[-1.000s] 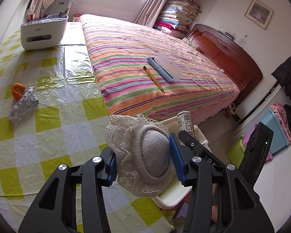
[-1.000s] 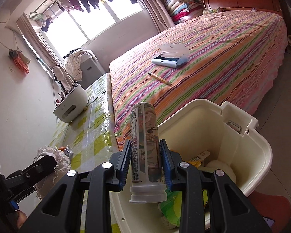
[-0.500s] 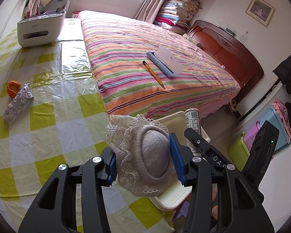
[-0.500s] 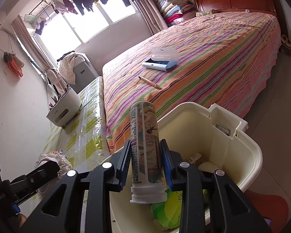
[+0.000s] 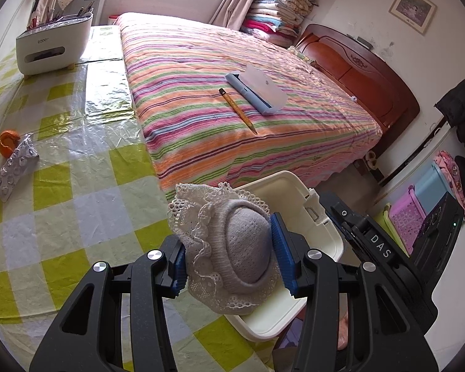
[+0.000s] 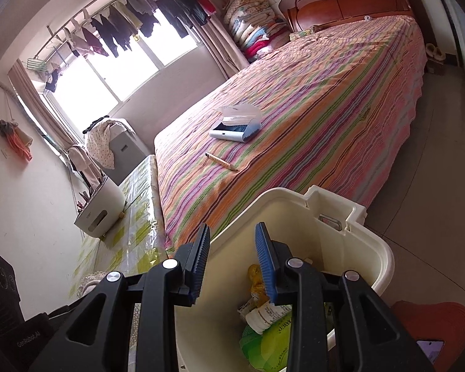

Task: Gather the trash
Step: 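Carry the can and cap over the cream bin and open both tools, then move both tools back to the orange peel and blister pack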

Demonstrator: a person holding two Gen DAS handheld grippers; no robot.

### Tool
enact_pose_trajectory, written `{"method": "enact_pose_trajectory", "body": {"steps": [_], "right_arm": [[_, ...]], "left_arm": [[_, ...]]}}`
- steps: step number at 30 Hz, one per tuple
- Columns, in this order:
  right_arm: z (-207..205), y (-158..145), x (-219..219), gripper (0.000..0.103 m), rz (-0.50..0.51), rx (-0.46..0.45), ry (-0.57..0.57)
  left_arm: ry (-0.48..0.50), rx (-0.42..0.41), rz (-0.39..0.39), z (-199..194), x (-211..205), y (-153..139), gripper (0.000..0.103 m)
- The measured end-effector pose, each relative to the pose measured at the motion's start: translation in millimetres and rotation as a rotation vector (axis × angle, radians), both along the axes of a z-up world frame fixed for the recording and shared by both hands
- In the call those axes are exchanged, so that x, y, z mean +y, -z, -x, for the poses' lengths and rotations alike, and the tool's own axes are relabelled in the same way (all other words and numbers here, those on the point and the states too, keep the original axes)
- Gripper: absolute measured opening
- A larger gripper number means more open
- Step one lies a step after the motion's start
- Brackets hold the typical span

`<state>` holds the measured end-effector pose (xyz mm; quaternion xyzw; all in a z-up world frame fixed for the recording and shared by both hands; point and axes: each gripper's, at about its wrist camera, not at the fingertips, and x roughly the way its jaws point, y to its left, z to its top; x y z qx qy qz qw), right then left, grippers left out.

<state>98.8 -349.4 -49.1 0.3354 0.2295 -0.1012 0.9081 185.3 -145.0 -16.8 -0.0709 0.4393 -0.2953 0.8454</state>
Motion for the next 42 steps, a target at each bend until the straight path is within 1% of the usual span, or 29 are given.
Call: {"method": "enact_pose_trajectory", "body": {"steps": [4,5,6,8,16,20,22,23,24,26,28,31,33,37,40,42], "right_arm": [[8.4,-2.4,-7.7,0.031,-0.026,-0.039,0.043],[9.5,-2.9,-8.9,0.038,-0.032,-0.045,0.051],[10.8,-3.1,-10.1,0.048,-0.037,-0.051,0.060],[13.9,-4.1,-12.0,0.055,-0.042,-0.061,0.079],[17.8,-6.8,-14.7,0.055,-0.058,-0.089,0.099],[20.7,-7.4,-16.2,0.055,-0.063,-0.105,0.107],[21.1,-7.2,-16.5,0.055,-0.067,-0.108,0.108],[21.6,-7.4,-16.7,0.055,-0.069,-0.111,0.110],[21.9,-7.8,-16.7,0.055,-0.067,-0.114,0.112],[22.1,-7.7,-16.9,0.055,-0.066,-0.113,0.112],[21.9,-7.0,-17.2,0.055,-0.070,-0.111,0.112],[21.5,-5.8,-17.1,0.055,-0.073,-0.106,0.109],[20.8,-5.4,-16.2,0.055,-0.078,-0.103,0.106],[15.9,-6.3,-8.9,0.055,-0.072,-0.093,0.077],[10.0,-10.1,3.3,0.056,-0.034,-0.086,0.044],[5.4,-12.5,13.0,0.059,-0.005,-0.085,0.019]], "left_arm": [[0.015,0.008,-0.011,-1.3,-10.1,4.5,0.046],[0.019,0.011,-0.013,-1.5,-11.8,5.6,0.046],[0.022,0.013,-0.015,-1.4,-13.8,6.5,0.046],[0.027,0.014,-0.017,-0.8,-17.4,7.9,0.046],[0.050,0.024,-0.034,-0.8,-30.9,15.8,0.046],[0.060,0.030,-0.039,-2.3,-38.6,17.2,0.048],[0.065,0.028,-0.039,-1.9,-42.5,17.8,0.052],[0.068,0.021,-0.043,-1.2,-44.3,17.2,0.058],[0.068,0.010,-0.052,-0.5,-45.9,16.5,0.066],[0.063,-0.020,-0.061,2.1,-46.2,13.1,0.071],[0.061,-0.035,-0.075,4.2,-43.8,10.0,0.072],[0.066,-0.056,-0.115,8.1,-34.3,4.1,0.072],[0.066,-0.100,-0.158,13.2,-22.7,-1.5,0.073],[0.030,-0.169,-0.230,18.9,16.8,-8.6,0.076],[-0.032,-0.193,-0.256,14.0,56.9,-11.7,0.078],[-0.088,-0.195,-0.250,6.4,85.9,-15.4,0.078]]}}
